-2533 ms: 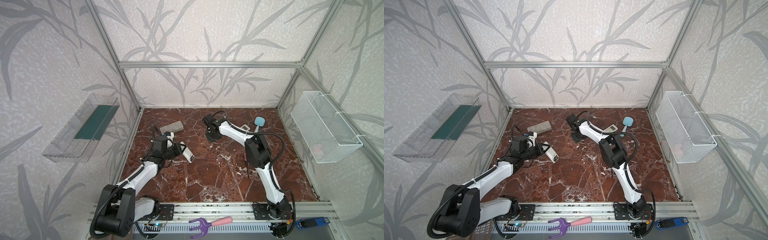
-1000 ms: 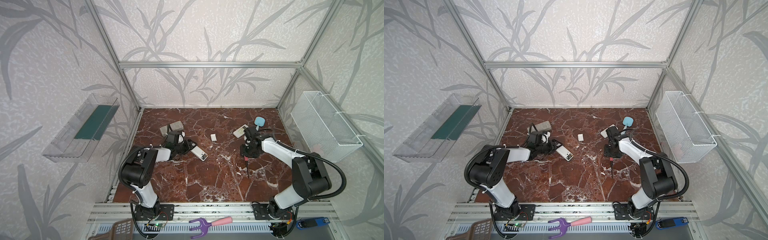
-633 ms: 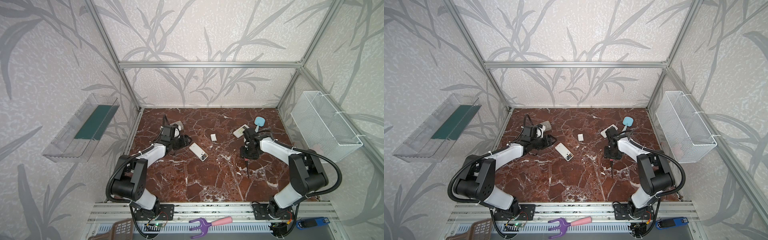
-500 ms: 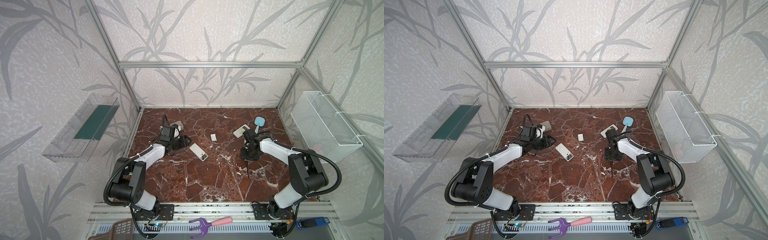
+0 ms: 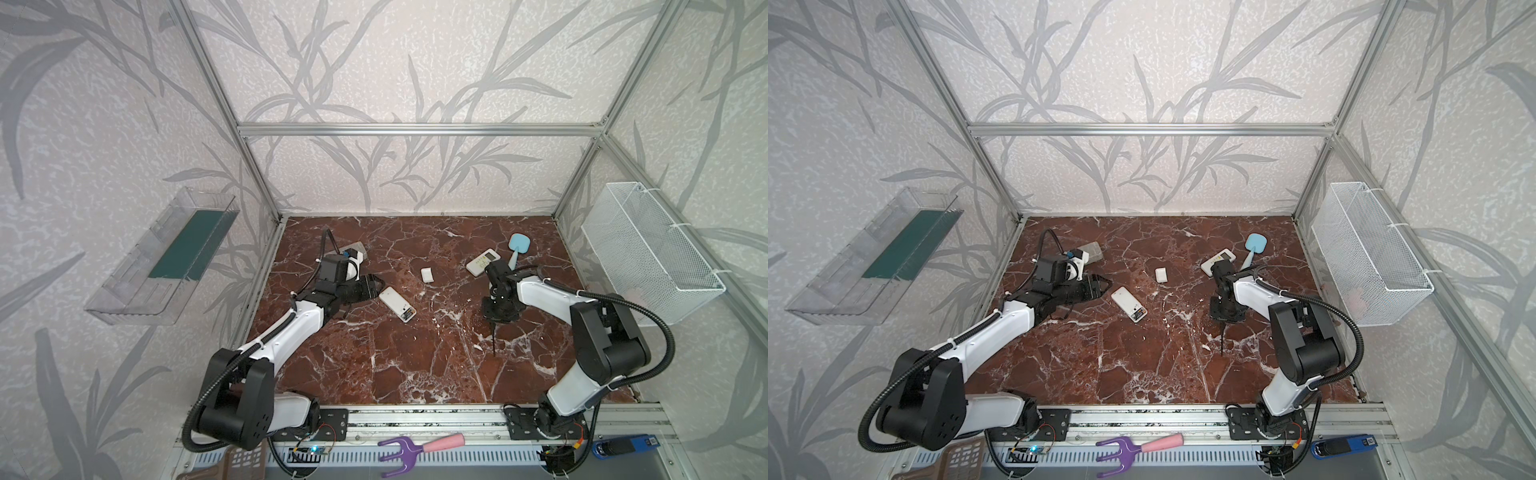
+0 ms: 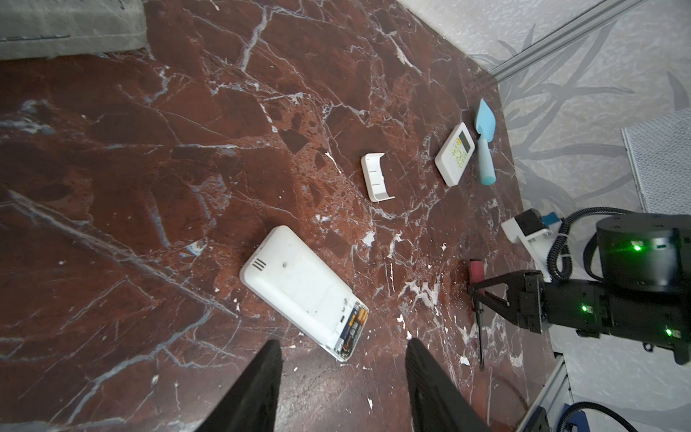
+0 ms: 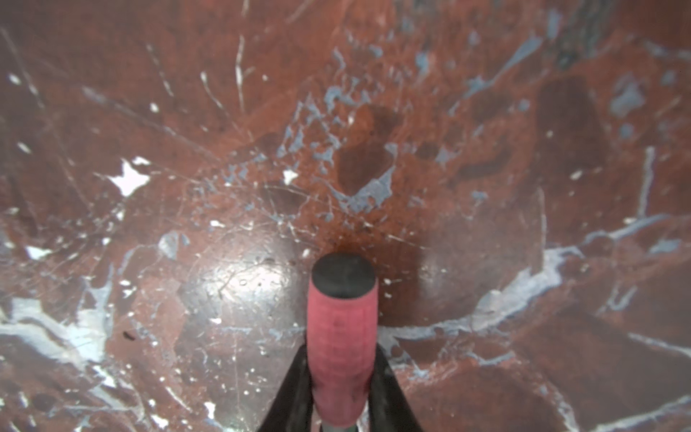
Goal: Unload the batteries from the remote control
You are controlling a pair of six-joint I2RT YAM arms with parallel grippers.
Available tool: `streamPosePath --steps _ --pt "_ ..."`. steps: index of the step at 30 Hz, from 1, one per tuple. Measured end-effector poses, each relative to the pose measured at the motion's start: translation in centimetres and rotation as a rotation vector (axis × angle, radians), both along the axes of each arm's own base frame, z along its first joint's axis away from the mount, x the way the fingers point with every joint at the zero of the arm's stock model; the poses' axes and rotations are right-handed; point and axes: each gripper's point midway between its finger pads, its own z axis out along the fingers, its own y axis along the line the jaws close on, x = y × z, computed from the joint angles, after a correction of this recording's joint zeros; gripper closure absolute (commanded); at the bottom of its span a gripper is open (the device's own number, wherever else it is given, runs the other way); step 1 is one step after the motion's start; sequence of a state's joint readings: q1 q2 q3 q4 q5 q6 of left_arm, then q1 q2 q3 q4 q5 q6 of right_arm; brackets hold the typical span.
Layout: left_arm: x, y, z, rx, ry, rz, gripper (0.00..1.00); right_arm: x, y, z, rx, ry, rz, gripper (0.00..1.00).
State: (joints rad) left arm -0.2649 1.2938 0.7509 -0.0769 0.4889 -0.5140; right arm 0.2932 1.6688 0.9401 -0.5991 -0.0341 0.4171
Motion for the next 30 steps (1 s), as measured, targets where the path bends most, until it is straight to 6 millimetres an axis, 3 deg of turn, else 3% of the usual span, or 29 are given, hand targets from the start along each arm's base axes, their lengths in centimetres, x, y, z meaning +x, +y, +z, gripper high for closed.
streamPosePath --steps 8,13,18,24,30 --pt "-2.1 -2.3 3.4 -0.003 -0.137 -0.103 0.55 1.2 2.7 2.2 0.168 -0.138 -0.001 0.98" --pt "-3.5 -5.7 5.8 -0.031 -0.263 -0.213 0.56 3.2 6.9 8.1 0.339 -0.357 0.082 0.98" --pt "-5.2 -8.6 7.2 -0.018 -0.383 -0.316 0.55 3.6 10.3 13.6 0.448 -0.521 0.142 1.00" --pt "-6.6 -11.9 7.3 0.066 -0.483 -0.394 0.51 3.3 13.8 17.1 0.487 -0.617 0.183 1.00" --pt "-6.5 -14.2 5.1 0.143 -0.469 -0.410 0.48 2.5 16.2 18.6 0.551 -0.646 0.189 1.00"
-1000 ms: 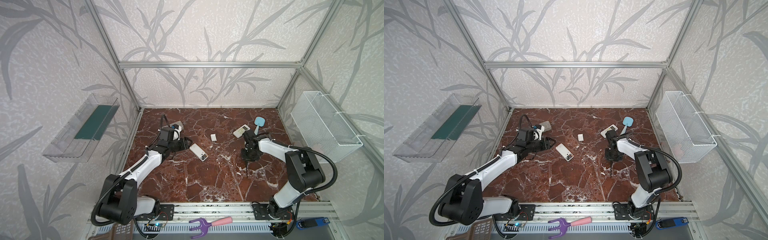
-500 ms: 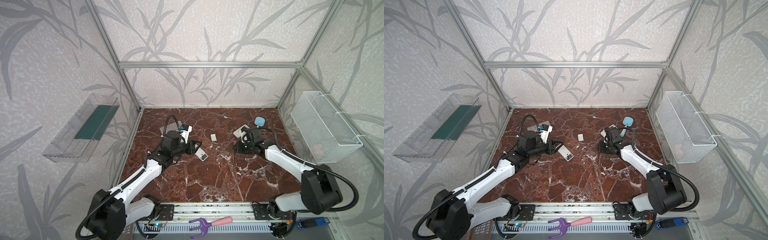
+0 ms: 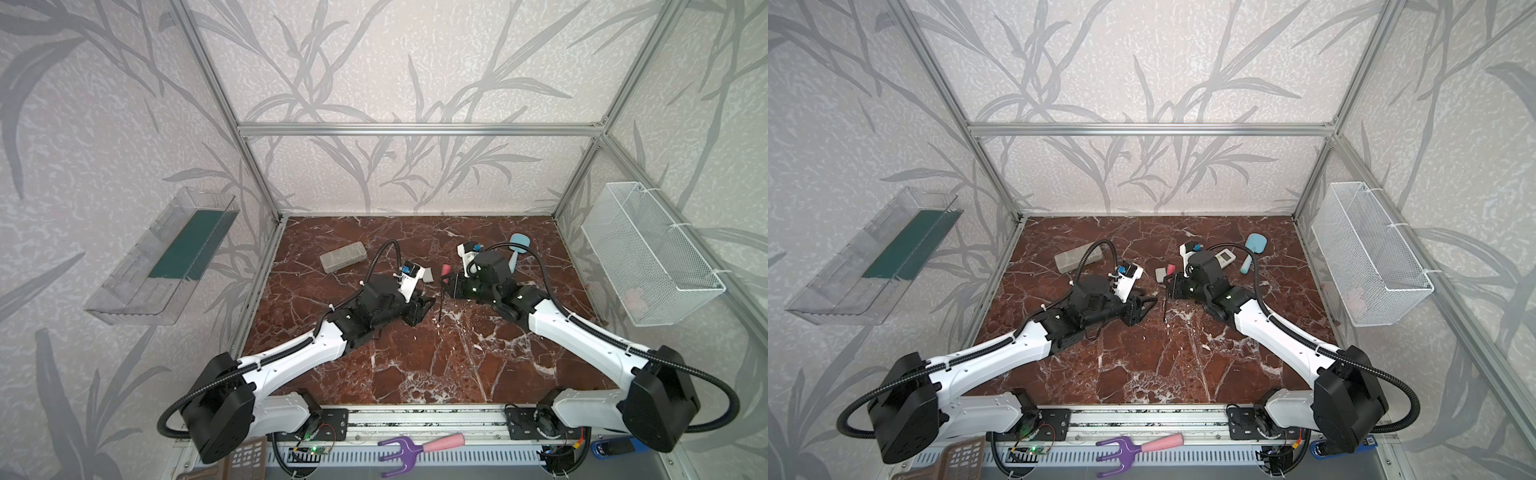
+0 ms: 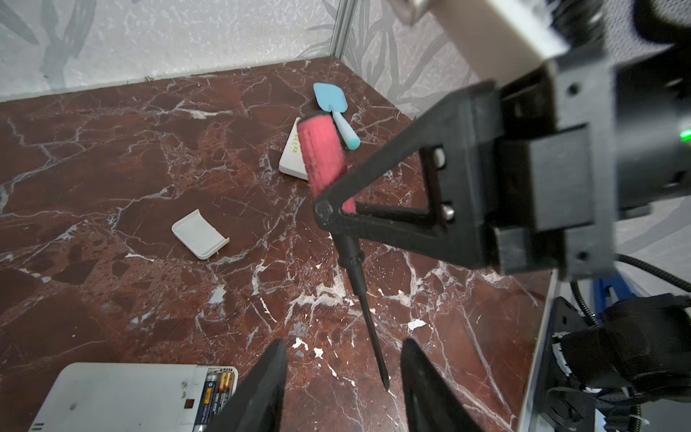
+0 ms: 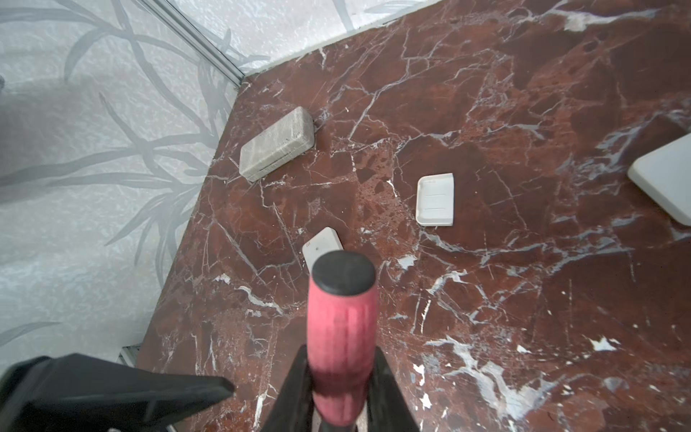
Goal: Unload the batteries from the remote control
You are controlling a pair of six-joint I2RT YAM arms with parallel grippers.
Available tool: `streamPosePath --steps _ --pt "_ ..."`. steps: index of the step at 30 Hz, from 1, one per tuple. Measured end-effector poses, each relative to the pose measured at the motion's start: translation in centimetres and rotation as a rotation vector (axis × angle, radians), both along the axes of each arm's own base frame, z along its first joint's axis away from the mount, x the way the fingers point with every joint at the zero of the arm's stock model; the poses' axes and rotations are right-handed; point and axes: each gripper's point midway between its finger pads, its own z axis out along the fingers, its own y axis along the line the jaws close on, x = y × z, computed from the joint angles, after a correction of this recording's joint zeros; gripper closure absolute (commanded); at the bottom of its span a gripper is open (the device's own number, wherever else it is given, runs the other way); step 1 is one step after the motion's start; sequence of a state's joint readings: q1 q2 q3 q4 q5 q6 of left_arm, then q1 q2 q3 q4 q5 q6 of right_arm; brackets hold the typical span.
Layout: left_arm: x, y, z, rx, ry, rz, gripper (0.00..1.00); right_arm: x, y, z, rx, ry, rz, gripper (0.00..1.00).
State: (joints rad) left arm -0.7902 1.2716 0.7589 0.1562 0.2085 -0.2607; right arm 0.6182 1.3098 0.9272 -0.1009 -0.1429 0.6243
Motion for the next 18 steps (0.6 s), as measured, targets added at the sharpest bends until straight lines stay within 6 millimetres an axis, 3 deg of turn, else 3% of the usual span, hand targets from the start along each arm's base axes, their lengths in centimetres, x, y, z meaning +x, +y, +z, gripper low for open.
streamPosePath --steps 9,11,14,16,18 --pt "0.5 -1.6 -2.8 0.037 0.062 -0.004 0.50 0.1 1.5 2.7 0.052 -0.048 0.011 1.00" --pt "0.7 -1.8 -2.9 0.026 0.067 -0.001 0.58 0.1 1.6 2.7 0.052 -0.048 0.012 1.00" --pt "0.8 -2.1 -3.1 0.012 0.076 -0.001 0.89 0.1 1.6 2.7 0.054 -0.049 0.009 0.99" --pt "0.7 -2.3 -2.9 0.003 0.079 -0.006 1.00 0.2 1.5 2.7 0.052 -0.052 0.005 0.89" --pt "0.8 -2.2 -2.9 0.003 0.079 -0.006 1.00 0.2 1.6 2.9 0.051 -0.065 0.012 0.72"
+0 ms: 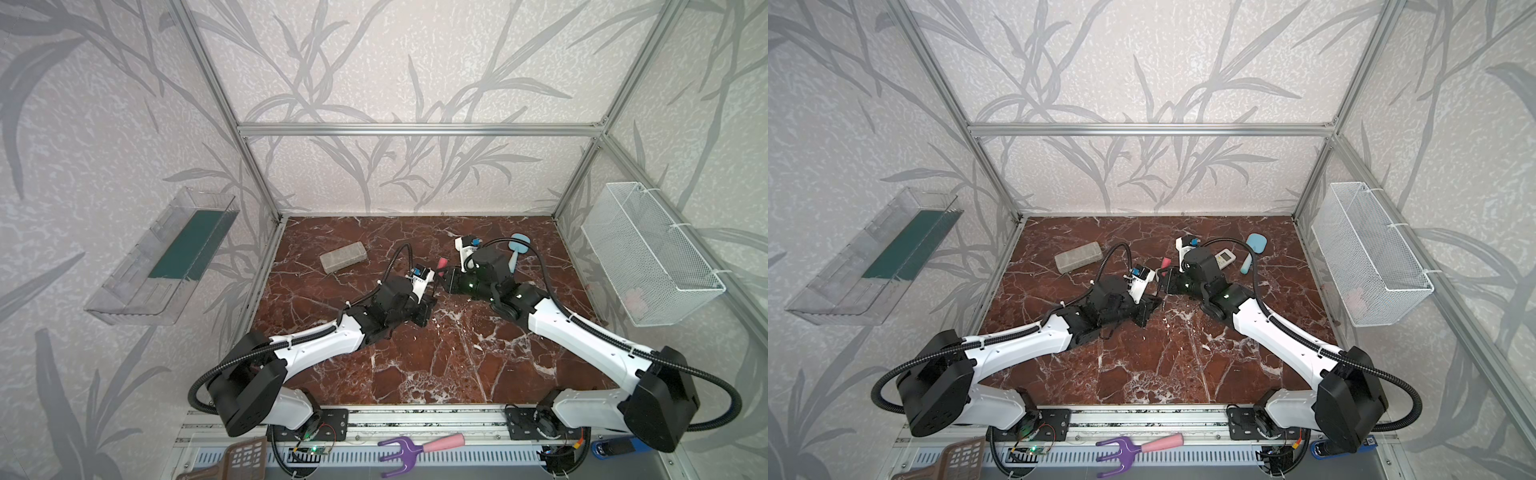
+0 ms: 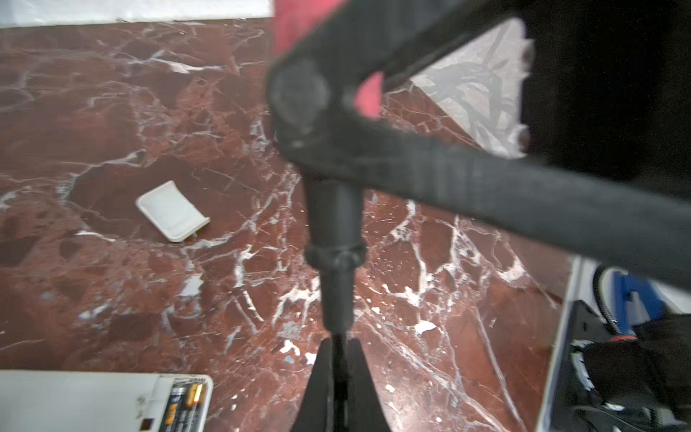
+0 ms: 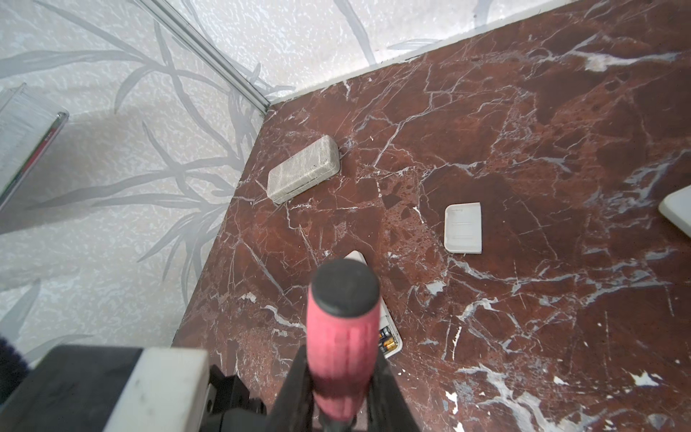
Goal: Unload the batteries from the remote control
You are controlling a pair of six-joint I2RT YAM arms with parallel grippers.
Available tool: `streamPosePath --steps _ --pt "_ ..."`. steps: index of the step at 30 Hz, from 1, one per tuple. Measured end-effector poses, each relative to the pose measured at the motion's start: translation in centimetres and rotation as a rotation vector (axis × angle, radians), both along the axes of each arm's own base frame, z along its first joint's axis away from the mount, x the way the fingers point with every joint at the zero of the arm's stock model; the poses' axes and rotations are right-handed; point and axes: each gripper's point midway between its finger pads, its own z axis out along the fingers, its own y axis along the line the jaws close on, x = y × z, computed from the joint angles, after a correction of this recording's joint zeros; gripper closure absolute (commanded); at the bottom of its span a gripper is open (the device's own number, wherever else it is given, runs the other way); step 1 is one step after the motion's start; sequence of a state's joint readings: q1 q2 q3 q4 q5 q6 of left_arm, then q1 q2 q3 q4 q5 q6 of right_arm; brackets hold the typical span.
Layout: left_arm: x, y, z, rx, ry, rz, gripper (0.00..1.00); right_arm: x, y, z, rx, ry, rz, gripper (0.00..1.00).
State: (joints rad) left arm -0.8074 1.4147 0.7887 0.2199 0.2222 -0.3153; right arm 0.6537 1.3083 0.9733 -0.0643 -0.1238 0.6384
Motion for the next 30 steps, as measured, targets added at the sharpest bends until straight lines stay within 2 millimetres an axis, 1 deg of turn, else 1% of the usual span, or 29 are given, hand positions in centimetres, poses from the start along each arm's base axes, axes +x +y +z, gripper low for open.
streamPosePath --steps 2,4,7,9,12,14,17,19,21,22,24,25,27,28,29,30 --pt "0.2 0.1 0.4 -0.010 -0.005 -0.007 1.00 0.0 0.2 0.4 -0.004 -0.029 0.021 0.55" --pt "0.2 0.3 0.8 -0.021 -0.005 -0.022 1.00 -0.2 0.4 1.0 -0.012 -0.071 0.073 0.47" --pt "0.0 0.7 2.0 -0.057 -0.009 -0.071 1.00 -0.8 0.4 2.4 0.013 -0.110 0.166 0.38" --pt "-0.1 1.2 3.2 -0.093 -0.016 -0.103 1.00 -0.9 -0.2 3.9 0.049 -0.140 0.210 0.36" --pt "-0.5 1.7 5.1 -0.151 -0.032 -0.161 1.00 -1.1 -0.6 6.3 0.100 -0.187 0.275 0.36" --pt "-0.8 2.0 6.3 -0.188 -0.045 -0.200 1.00 -1.7 -0.1 7.6 0.133 -0.215 0.336 0.35" --pt "-1.6 1.9 7.5 -0.231 -0.055 -0.267 1.00 -2.9 0.8 8.6 0.185 -0.230 0.419 0.36" --pt "-2.3 1.6 7.9 -0.251 -0.053 -0.311 1.00 -3.4 1.5 9.2 0.228 -0.232 0.468 0.39" --pt "-2.7 1.5 8.0 -0.262 -0.049 -0.340 1.00 -3.6 2.0 9.3 0.257 -0.224 0.497 0.48" --pt "-2.9 1.4 8.2 -0.267 -0.049 -0.351 1.00 -3.5 2.2 9.2 0.265 -0.215 0.506 0.56" --pt "-3.2 1.4 8.2 -0.272 -0.047 -0.366 1.00 -3.5 2.4 8.8 0.272 -0.192 0.513 0.78" --pt "-3.2 1.4 8.2 -0.273 -0.046 -0.369 1.00 -3.5 2.6 8.5 0.272 -0.183 0.515 0.87" --pt "-3.2 1.4 8.1 -0.271 -0.038 -0.364 0.99 -3.3 2.7 8.2 0.257 -0.179 0.502 1.00" --pt "-3.1 1.4 8.0 -0.267 -0.038 -0.357 0.89 -3.2 2.7 8.1 0.245 -0.179 0.490 1.00" --pt "-2.9 1.5 7.8 -0.258 -0.039 -0.345 0.77 -3.1 2.9 8.0 0.228 -0.177 0.475 1.00" --pt "-2.7 1.6 7.7 -0.249 -0.042 -0.330 0.68 -3.0 3.0 7.9 0.201 -0.178 0.453 1.00"
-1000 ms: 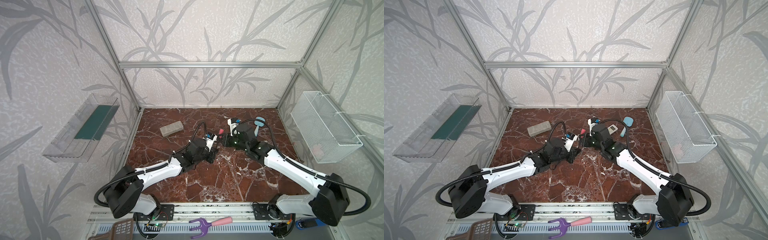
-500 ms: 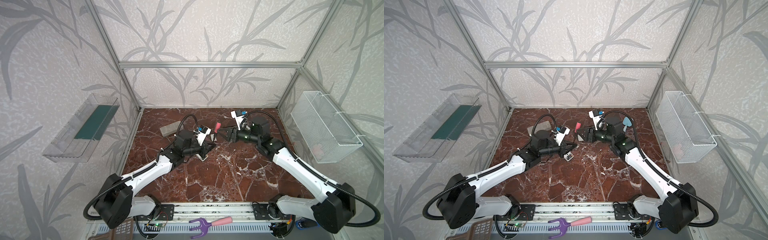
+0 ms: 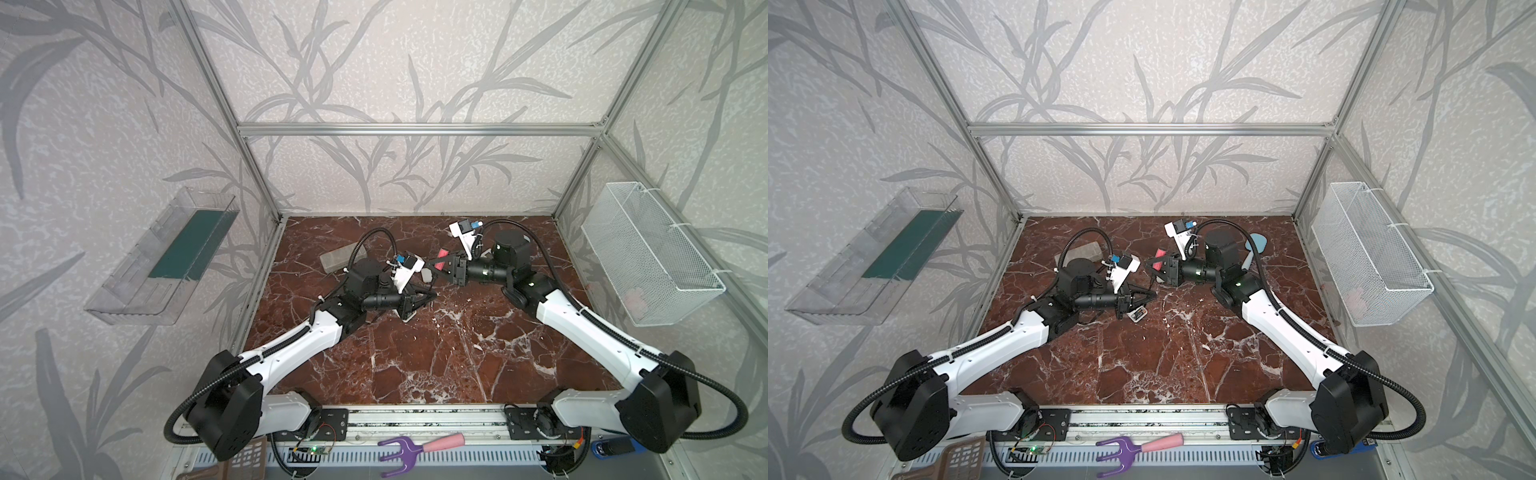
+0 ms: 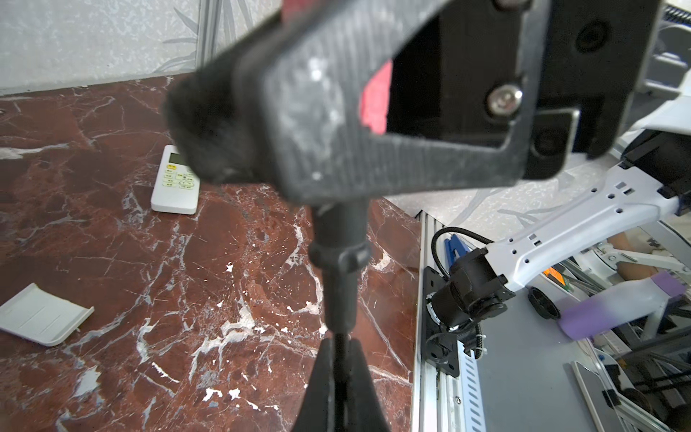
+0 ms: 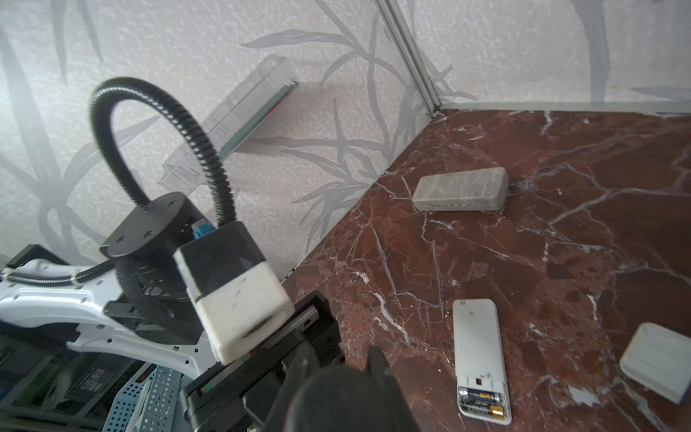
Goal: Unload the batteries from the remote control
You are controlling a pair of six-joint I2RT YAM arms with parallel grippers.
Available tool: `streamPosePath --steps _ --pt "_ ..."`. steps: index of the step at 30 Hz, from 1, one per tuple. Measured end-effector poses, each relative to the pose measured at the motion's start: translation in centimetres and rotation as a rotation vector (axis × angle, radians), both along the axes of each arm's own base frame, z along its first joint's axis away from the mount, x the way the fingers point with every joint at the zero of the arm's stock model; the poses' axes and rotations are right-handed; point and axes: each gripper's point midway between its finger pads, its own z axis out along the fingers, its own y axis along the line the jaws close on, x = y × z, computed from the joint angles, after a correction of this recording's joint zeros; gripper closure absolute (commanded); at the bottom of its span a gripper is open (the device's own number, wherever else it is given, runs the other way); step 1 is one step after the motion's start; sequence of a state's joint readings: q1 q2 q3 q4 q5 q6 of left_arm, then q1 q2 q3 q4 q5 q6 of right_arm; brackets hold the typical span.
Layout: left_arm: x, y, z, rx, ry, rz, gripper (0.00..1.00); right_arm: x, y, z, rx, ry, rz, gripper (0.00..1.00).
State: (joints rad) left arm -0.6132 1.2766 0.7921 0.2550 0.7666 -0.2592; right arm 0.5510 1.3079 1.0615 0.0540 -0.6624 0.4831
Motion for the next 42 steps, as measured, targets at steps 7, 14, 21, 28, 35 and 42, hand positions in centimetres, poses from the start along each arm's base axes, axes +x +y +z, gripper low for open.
streamPosePath --steps 7,14,21,28,35,42 --pt "2.2 2.4 -1.1 0.044 -0.070 0.214 0.57 1.2 -0.2 -1.9 -0.177 0.016 -0.253 1.00" --pt "2.0 3.8 -1.2 0.063 -0.181 0.333 0.52 2.8 -2.3 -3.3 -0.244 0.059 -0.444 1.00" --pt "0.6 1.2 -1.6 0.069 -0.236 0.266 0.46 2.8 -1.9 -3.5 -0.237 0.076 -0.455 1.00" --pt "1.7 0.2 -3.8 0.086 -0.198 0.266 0.57 2.7 -1.3 -3.4 -0.237 0.083 -0.444 1.00" --pt "1.9 -0.1 -3.0 0.043 -0.202 0.271 1.00 2.5 -1.0 -3.4 -0.233 0.087 -0.426 0.81" --pt "1.7 0.8 -2.3 0.066 -0.239 0.278 1.00 1.8 -0.7 -3.4 -0.228 0.125 -0.386 0.45"
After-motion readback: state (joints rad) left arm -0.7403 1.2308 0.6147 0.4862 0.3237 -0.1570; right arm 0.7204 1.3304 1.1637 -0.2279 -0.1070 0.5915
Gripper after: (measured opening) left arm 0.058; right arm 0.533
